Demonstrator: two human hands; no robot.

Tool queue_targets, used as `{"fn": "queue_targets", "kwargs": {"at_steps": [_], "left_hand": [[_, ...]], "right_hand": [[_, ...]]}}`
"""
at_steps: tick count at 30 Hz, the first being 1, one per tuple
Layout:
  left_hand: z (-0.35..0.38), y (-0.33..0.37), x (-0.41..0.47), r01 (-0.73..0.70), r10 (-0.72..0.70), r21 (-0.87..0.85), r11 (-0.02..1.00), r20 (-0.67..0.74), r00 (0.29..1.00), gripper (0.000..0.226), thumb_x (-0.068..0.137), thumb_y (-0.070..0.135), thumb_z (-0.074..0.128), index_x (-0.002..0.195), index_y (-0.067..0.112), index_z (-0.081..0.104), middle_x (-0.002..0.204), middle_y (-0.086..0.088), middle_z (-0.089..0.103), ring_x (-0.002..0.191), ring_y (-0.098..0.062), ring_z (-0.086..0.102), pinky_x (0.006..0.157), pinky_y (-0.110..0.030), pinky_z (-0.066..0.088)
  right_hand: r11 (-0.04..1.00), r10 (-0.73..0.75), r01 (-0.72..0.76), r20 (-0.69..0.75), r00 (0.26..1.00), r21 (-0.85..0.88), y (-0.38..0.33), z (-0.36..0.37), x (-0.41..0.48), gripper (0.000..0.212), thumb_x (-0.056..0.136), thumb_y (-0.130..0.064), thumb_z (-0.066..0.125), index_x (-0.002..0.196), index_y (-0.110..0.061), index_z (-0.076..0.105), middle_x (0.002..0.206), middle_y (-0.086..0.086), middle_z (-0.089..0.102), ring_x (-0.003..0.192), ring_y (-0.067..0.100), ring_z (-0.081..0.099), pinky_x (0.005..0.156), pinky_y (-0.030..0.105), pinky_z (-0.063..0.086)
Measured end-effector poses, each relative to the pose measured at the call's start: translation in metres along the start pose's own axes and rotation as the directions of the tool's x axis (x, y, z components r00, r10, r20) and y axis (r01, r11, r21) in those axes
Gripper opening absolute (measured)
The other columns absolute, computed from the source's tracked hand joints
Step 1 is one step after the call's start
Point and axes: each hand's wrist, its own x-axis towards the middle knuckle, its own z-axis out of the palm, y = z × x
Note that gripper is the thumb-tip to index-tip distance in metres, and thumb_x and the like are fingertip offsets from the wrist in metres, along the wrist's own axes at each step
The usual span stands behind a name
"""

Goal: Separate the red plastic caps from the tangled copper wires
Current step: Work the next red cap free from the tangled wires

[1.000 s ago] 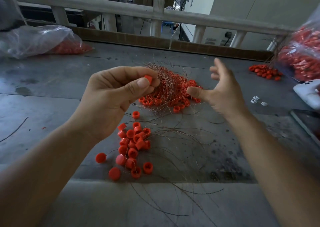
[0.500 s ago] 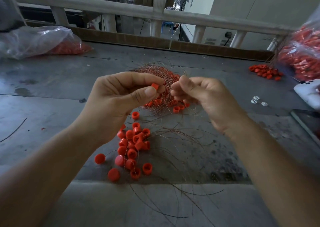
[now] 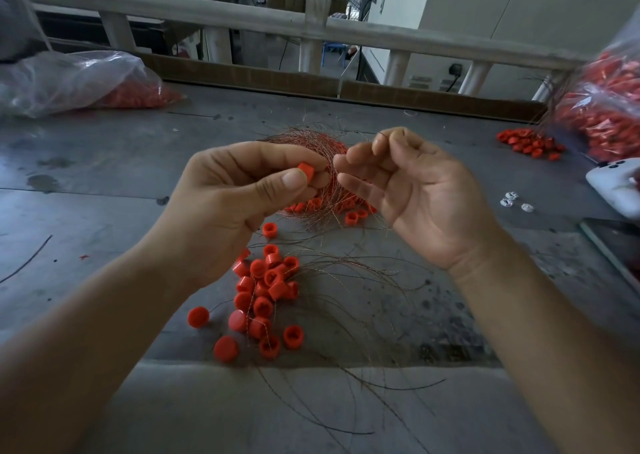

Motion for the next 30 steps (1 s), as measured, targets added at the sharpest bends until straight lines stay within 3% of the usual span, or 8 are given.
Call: {"fn": "queue_targets", "kwargs": {"at_steps": [6, 15, 17, 20, 22, 24, 27, 30], "left_hand": [[0.002, -0.001, -0.001, 0.05, -0.051, 0.029, 0.998, 0.021, 0.998, 0.02, 0.058, 0.02, 0.067, 0.075, 0.015, 0.076, 0.082, -0.003, 0.073, 0.083, -0.015, 0.069, 0.073, -0.019, 0.054], [0.001, -0.004, -0.003, 0.113, -0.121, 0.105, 0.988, 0.071, 0.99, 0.02, 0.06, 0.024, 0.069, 0.078, 0.018, 0.076, 0.082, -0.005, 0.073, 0.08, -0.015, 0.07, 0.068, -0.017, 0.053], [0.0, -0.005, -0.002, 0.102, -0.107, 0.097, 0.99, 0.047, 0.993, 0.015, 0.064, 0.019, 0.071, 0.078, 0.016, 0.076, 0.082, -0.006, 0.073, 0.081, -0.016, 0.07, 0.069, -0.018, 0.053], [-0.001, -0.003, -0.001, 0.077, -0.077, 0.054, 0.996, -0.001, 0.997, 0.017, 0.06, 0.013, 0.074, 0.077, 0.014, 0.076, 0.081, -0.005, 0.073, 0.082, -0.017, 0.07, 0.07, -0.018, 0.053], [-0.001, -0.002, 0.0, 0.065, -0.064, 0.038, 0.997, -0.025, 0.998, 0.017, 0.059, 0.013, 0.077, 0.076, 0.013, 0.076, 0.08, -0.005, 0.073, 0.08, -0.016, 0.07, 0.069, -0.018, 0.054], [0.0, -0.002, 0.0, 0.06, -0.059, 0.024, 0.998, -0.031, 0.998, 0.017, 0.058, 0.016, 0.075, 0.075, 0.013, 0.076, 0.08, -0.005, 0.073, 0.08, -0.016, 0.07, 0.07, -0.018, 0.054], [0.0, -0.002, -0.001, 0.052, -0.052, 0.022, 0.998, 0.004, 0.999, 0.021, 0.058, 0.021, 0.069, 0.077, 0.015, 0.076, 0.083, -0.005, 0.074, 0.084, -0.017, 0.07, 0.074, -0.021, 0.054], [-0.002, -0.003, -0.002, 0.024, -0.026, 0.026, 0.999, 0.07, 0.997, 0.026, 0.058, 0.028, 0.076, 0.082, 0.017, 0.076, 0.089, -0.004, 0.073, 0.088, -0.017, 0.069, 0.078, -0.023, 0.054]], "right_hand": [[0.993, -0.034, 0.045, -0.105, 0.994, 0.109, 0.002, 0.002, 0.0, 0.007, 0.072, -0.012, 0.056, 0.069, -0.016, 0.062, 0.074, -0.002, 0.068, 0.061, 0.006, 0.058, 0.057, 0.019, 0.05], [0.956, -0.096, 0.196, -0.399, 0.912, 0.216, -0.004, -0.003, 0.002, 0.006, 0.065, -0.008, 0.062, 0.06, -0.011, 0.062, 0.058, 0.001, 0.064, 0.052, 0.007, 0.061, 0.051, 0.02, 0.052], [0.96, -0.108, 0.216, -0.477, 0.872, 0.179, -0.009, -0.009, 0.003, 0.007, 0.071, -0.007, 0.062, 0.067, -0.01, 0.056, 0.056, -0.001, 0.064, 0.051, 0.007, 0.061, 0.051, 0.02, 0.052], [0.968, -0.242, 0.239, -0.57, 0.785, -0.081, -0.008, -0.011, 0.003, 0.017, 0.085, -0.008, 0.058, 0.07, -0.013, 0.053, 0.053, -0.006, 0.06, 0.046, 0.005, 0.053, 0.045, 0.019, 0.046], [0.905, -0.42, 0.31, -0.51, 0.75, -0.29, -0.007, -0.007, 0.0, 0.021, 0.09, -0.014, 0.055, 0.069, -0.013, 0.052, 0.052, -0.007, 0.058, 0.043, 0.006, 0.047, 0.042, 0.02, 0.04], [0.823, -0.531, 0.399, -0.3, 0.793, -0.404, -0.006, 0.002, -0.005, 0.016, 0.09, -0.016, 0.051, 0.074, -0.013, 0.053, 0.058, -0.006, 0.061, 0.05, 0.008, 0.053, 0.048, 0.021, 0.044], [0.698, -0.455, 0.423, 0.098, 0.885, -0.577, 0.002, 0.015, -0.011, 0.012, 0.086, -0.009, 0.052, 0.095, -0.016, 0.056, 0.087, -0.007, 0.066, 0.085, 0.009, 0.064, 0.076, 0.022, 0.05], [0.437, -0.352, 0.43, 0.29, 0.89, -0.79, 0.011, 0.021, -0.014, 0.029, 0.083, -0.004, 0.055, 0.11, -0.015, 0.056, 0.1, -0.011, 0.06, 0.098, 0.005, 0.059, 0.088, 0.021, 0.047]]}}
